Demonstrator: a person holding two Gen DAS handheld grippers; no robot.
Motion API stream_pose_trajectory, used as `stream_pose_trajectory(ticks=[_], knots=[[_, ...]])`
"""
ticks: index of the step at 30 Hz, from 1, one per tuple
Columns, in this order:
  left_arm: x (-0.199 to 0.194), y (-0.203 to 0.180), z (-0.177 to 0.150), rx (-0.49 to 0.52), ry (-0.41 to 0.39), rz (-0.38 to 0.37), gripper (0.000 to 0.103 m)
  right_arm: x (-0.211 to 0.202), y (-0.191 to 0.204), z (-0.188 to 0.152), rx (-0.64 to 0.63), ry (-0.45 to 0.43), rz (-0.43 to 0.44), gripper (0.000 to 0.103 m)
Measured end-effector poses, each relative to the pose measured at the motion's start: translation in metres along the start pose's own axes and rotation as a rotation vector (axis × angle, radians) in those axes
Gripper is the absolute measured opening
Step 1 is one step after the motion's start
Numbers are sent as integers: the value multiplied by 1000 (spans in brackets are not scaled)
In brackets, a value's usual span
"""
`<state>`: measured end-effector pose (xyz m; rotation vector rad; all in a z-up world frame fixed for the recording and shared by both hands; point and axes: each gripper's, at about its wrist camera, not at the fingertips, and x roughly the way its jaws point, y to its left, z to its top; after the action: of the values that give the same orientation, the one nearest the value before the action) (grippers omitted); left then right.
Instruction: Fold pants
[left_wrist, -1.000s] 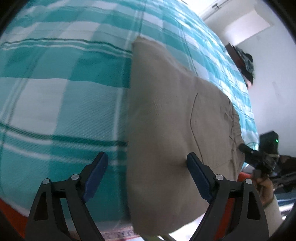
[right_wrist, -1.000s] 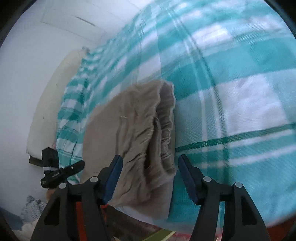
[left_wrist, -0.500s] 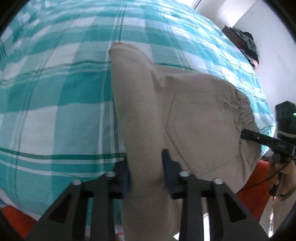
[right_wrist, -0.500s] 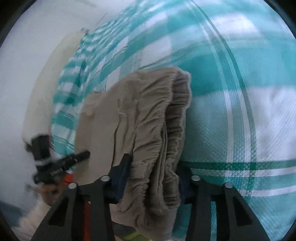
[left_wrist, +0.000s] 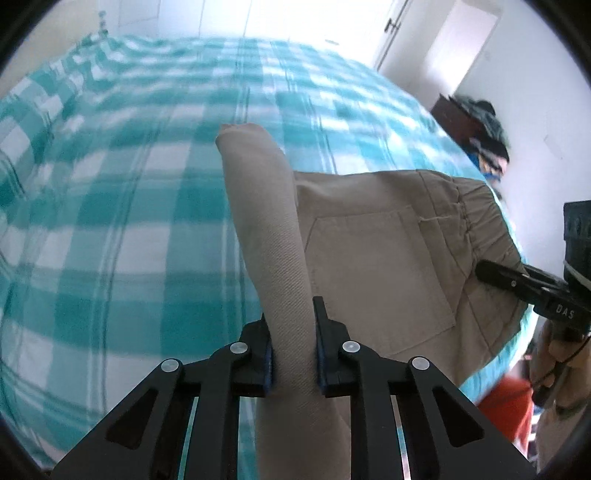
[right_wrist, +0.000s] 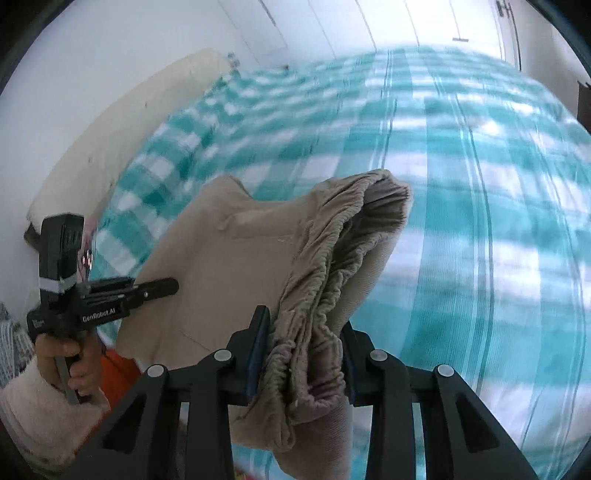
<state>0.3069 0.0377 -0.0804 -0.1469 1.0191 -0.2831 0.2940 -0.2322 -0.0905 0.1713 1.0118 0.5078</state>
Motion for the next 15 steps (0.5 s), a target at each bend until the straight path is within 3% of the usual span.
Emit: stream_pose_trajectory(ticks=[2, 4, 6, 8, 9, 13, 15], knots=[[8, -2, 20, 19, -41, 36, 17, 5, -3, 26, 2, -44, -9, 34], [22, -5, 37, 62, -84, 109, 27, 12, -9, 47, 18, -78, -22, 35], [37, -1, 46, 91, -101, 205, 67, 22, -22, 64, 38, -87, -60, 40], [35, 6, 40, 102, -136, 312, 80, 34, -36, 71, 58, -44, -154, 53], [31, 10, 35, 105, -150, 327, 83, 35, -41, 70, 66, -35, -204, 56], [9, 14, -8, 145, -179, 375, 92, 10, -44, 49, 33, -77, -298, 87], [3, 9, -26, 185, -178, 415, 94, -1, -41, 33, 0, -74, -348, 88]])
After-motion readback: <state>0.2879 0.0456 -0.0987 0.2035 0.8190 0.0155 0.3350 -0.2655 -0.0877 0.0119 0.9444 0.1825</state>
